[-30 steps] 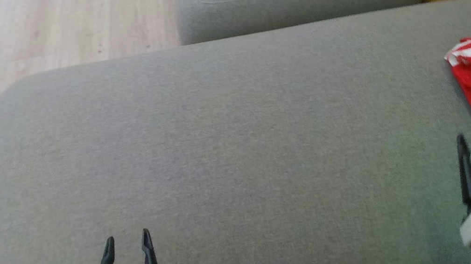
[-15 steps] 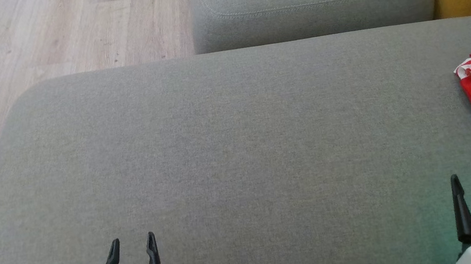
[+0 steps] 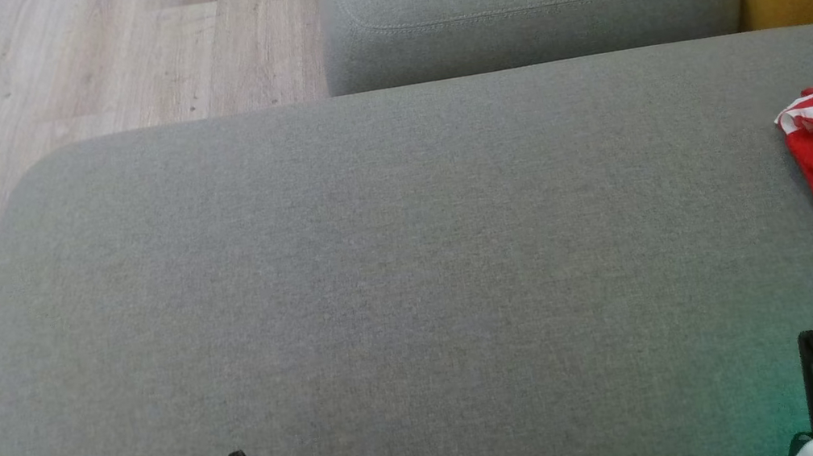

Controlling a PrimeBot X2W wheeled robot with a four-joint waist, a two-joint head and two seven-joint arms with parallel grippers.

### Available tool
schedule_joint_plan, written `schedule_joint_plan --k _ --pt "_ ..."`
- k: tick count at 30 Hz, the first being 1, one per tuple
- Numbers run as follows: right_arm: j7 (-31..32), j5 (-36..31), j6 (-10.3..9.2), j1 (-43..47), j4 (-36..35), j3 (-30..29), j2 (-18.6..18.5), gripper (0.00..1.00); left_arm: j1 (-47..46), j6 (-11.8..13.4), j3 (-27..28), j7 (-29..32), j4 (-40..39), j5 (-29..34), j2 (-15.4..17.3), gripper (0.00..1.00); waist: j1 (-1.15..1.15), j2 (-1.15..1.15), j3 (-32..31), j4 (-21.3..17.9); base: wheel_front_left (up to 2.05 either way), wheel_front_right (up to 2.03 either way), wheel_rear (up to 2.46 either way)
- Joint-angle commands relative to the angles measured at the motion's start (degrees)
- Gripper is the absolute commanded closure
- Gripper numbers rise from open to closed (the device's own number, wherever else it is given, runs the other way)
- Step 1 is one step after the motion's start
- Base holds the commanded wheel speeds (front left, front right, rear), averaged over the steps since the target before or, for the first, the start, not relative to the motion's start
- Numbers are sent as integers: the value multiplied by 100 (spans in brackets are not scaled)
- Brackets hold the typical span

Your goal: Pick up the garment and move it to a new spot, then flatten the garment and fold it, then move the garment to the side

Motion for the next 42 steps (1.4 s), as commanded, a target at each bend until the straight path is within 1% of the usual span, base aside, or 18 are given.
schedule_joint_plan --k 1,9,10,11,42 --pt "39 259 4 -182 -191 -8 -19 100 -265 -68 72 32 -171 -227 32 100 0 0 6 -11 0 0 0" --pt "144 858 7 -247 -249 41 -24 100 -374 -143 145 138 -151 -797 57 100 0 0 25 -53 0 0 0" --pt "174 1006 7 -267 -260 49 -25 100 -401 -162 164 165 -147 -938 63 100 0 0 30 -63 0 0 0" --pt "174 1006 7 -267 -260 49 -25 100 -401 -162 164 165 -147 -938 63 100 0 0 30 -63 0 0 0" --pt "678 3292 17 -612 -381 133 -43 100 -792 -437 501 609 -143 -3097 121 100 0 0 104 -225 0 0 0"
